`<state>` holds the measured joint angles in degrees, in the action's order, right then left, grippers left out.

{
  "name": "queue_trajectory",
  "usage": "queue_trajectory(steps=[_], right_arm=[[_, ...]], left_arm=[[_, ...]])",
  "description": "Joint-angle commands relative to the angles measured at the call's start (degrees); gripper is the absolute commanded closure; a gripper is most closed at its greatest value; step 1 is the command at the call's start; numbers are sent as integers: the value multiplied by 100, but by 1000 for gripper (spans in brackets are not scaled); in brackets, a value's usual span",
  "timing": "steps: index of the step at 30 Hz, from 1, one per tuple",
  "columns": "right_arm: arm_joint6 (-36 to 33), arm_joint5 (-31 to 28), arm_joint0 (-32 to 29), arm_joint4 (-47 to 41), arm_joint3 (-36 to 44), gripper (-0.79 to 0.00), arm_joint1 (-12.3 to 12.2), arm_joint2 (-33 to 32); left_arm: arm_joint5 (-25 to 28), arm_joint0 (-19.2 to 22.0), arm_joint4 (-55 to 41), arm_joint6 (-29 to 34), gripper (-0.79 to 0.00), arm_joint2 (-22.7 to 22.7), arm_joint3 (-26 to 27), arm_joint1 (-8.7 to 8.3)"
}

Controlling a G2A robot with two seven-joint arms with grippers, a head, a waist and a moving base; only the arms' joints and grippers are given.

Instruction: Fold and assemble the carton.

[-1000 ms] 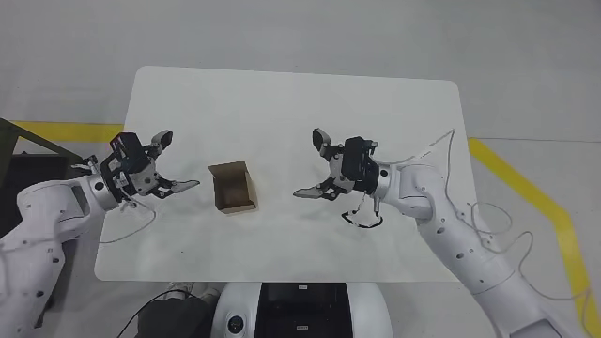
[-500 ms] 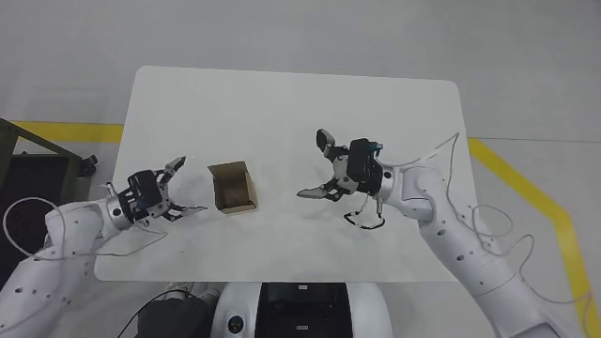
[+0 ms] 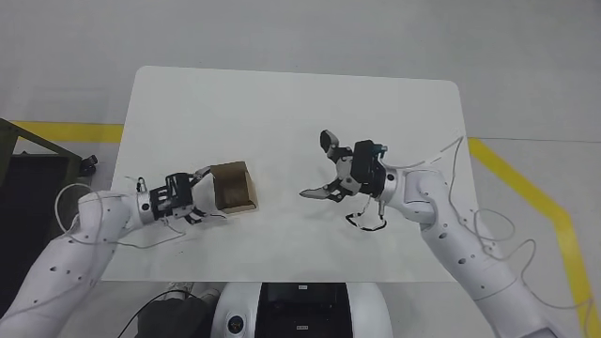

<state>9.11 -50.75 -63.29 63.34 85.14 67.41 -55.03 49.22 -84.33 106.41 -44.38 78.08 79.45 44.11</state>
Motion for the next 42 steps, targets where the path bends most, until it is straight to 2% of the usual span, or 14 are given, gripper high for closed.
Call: queue_trajectory(steps=[1,16,26,33,36,42], right_arm=[[-11,-2,-7,-19,9,-785,-1,-19],[-50,17,-321,-52,91,-785,-97,-431],[-54,40,-766,-37,357,-785,-221,-910],[-155,82,-1050,-64,634,-785,-291,-1178],[-219,103,-1102,-84,746,-785,-301,-1197],[-358,69,-906,-152,685,-785,-254,-940]], left_arm=[[76,207,-96,98,-785,-177,-55,40],[550,1761,-598,948,-785,-1538,-295,448],[508,2637,-698,1078,-785,-2363,-509,765],[438,3125,-835,923,-785,-2841,-1015,994],[426,3195,-854,744,-785,-2820,-1251,996],[425,3075,-673,493,-785,-2613,-1564,872]])
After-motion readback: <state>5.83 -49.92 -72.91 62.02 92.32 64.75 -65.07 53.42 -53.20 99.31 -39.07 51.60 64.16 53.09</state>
